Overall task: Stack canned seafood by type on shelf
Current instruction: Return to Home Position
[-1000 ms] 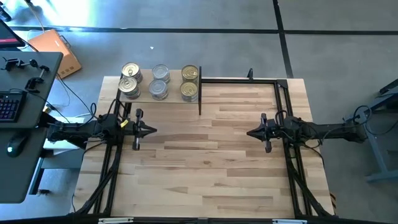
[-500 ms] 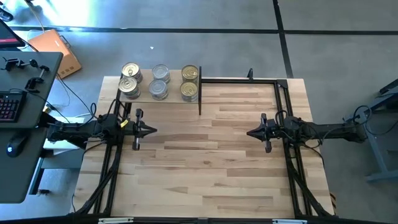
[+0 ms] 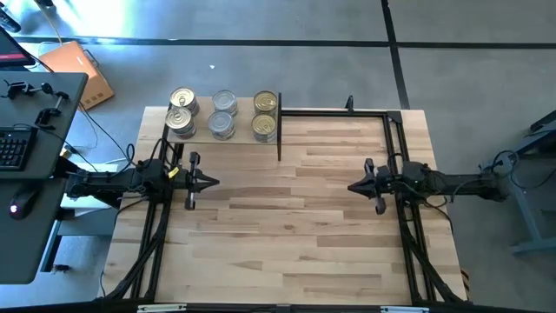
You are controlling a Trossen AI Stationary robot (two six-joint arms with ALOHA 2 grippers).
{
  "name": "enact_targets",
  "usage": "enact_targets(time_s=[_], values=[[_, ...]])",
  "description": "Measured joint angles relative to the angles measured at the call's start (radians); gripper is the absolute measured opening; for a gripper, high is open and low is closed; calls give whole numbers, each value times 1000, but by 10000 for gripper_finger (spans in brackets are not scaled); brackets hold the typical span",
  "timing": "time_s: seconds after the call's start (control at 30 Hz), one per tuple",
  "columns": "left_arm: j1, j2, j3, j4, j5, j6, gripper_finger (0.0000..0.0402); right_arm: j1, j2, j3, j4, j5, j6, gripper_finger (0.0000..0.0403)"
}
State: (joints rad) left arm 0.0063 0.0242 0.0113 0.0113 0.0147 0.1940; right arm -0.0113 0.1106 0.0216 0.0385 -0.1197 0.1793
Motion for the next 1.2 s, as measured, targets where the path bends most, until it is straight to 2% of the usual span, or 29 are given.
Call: enact_targets(time_s=[0.1, 0.33, 0.5, 0.6, 0.87, 1.2], values=[[0, 0, 0, 0, 0, 0, 7, 0, -110, 0, -21, -6, -8, 0], [0, 3, 0, -1, -4, 0, 7, -52, -109, -11, 46, 26, -28, 0], [0, 10, 0, 1, -4, 0, 7, -102, -106, -11, 15, 150, -44, 0], [0, 11, 0, -2, -4, 0, 7, -115, -104, -11, -7, 186, -51, 0], [0, 10, 0, -2, -4, 0, 7, -119, -104, -12, -13, 172, 28, 0], [0, 10, 0, -2, -3, 0, 7, -119, -104, -12, -13, 172, 23, 0]])
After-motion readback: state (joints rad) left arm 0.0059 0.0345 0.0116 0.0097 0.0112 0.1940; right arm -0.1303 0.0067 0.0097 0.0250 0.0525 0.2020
